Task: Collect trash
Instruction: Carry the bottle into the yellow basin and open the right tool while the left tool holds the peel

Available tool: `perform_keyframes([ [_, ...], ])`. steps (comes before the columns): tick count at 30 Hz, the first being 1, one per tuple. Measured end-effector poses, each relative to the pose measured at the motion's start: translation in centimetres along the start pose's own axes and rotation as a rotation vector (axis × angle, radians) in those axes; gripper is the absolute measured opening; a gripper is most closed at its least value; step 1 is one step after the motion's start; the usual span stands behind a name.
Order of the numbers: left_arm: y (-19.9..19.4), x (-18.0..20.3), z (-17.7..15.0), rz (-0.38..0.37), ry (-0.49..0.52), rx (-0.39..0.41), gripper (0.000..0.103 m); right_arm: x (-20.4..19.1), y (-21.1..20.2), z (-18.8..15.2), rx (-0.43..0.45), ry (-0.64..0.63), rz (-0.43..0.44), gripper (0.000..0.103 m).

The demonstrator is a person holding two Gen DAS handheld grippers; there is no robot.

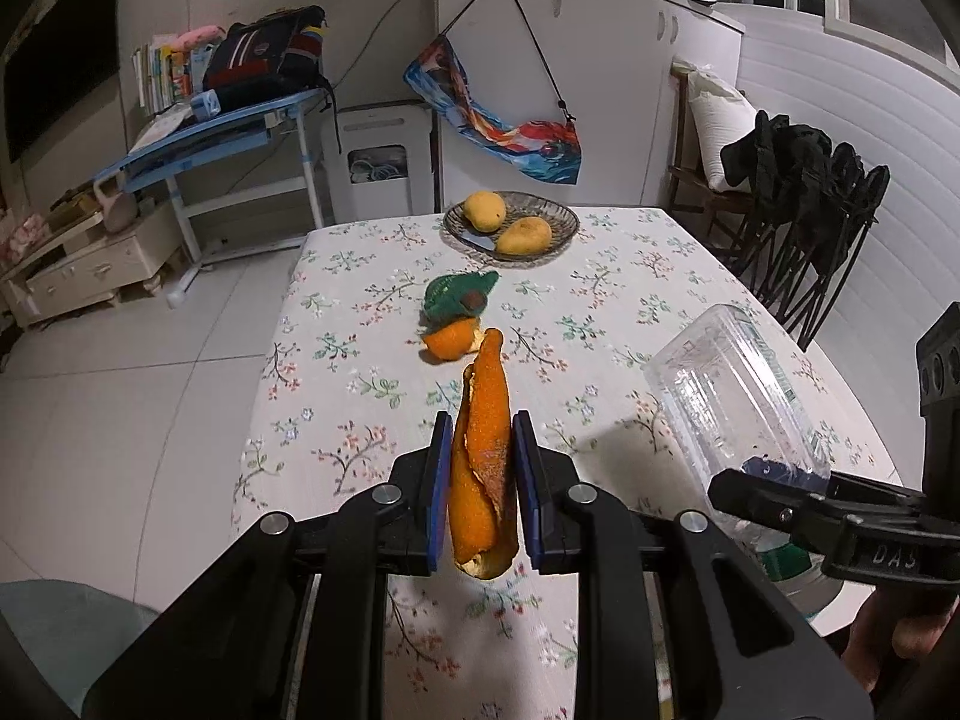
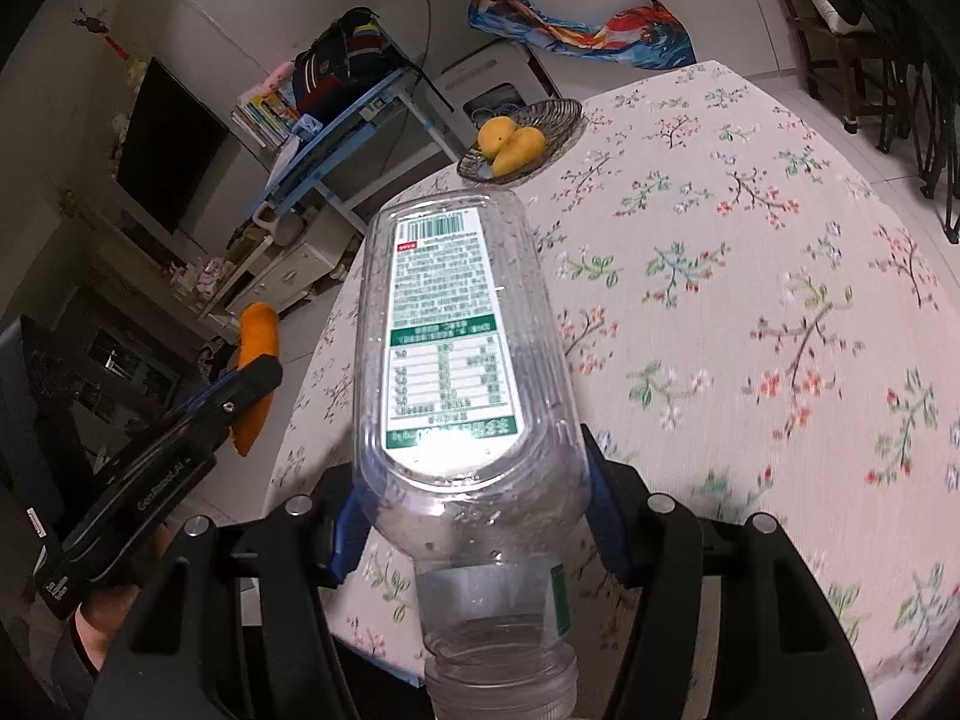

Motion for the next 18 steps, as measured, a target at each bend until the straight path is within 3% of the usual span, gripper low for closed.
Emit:
perform_keyframes([
  [18,-4.3,1.6,-5.2,-0.026,-0.023,-0.029,0.020,-1.7,-3.0,-7.5,-0.089,-0.015,0.015,0.059],
])
Point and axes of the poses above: each gripper's, at about its wrist camera, not at the fingertips, and y roughly the way its jaws point, x to its right, z to its top, the point moved 10 cm from there along y, roughly the way its jaws point, and after that the axes turned 11 degrees about x, right-handed, at the moved point
